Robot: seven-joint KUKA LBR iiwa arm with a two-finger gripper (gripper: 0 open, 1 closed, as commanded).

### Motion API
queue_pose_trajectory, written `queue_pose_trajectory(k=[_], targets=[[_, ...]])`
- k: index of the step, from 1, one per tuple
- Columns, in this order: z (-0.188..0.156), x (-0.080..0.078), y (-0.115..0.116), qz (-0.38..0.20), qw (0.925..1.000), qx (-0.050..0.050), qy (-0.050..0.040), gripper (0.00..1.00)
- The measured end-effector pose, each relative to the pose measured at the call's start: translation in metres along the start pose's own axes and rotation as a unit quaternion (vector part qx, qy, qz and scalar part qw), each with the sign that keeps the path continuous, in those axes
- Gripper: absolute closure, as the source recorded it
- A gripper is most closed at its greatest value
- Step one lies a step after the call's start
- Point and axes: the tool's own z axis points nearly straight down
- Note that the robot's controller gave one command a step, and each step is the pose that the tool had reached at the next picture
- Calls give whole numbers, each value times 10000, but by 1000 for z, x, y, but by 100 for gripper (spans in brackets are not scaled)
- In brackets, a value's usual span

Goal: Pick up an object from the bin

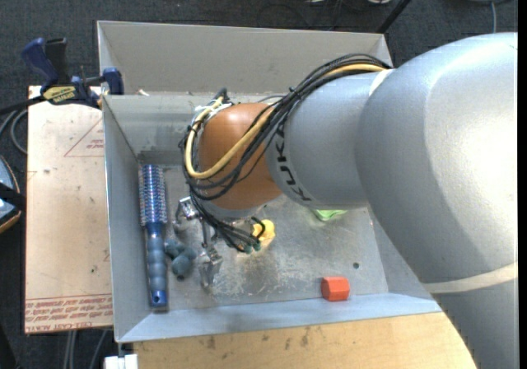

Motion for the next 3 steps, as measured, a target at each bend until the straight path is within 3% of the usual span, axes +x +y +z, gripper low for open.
queue_pose_trajectory(k=[1,2,3], targets=[[-2,-1,0,1,10000,-1,-2,100],[0,0,0,1,10000,0,3,0],[-2,-1,0,1,10000,-1,-2,100]])
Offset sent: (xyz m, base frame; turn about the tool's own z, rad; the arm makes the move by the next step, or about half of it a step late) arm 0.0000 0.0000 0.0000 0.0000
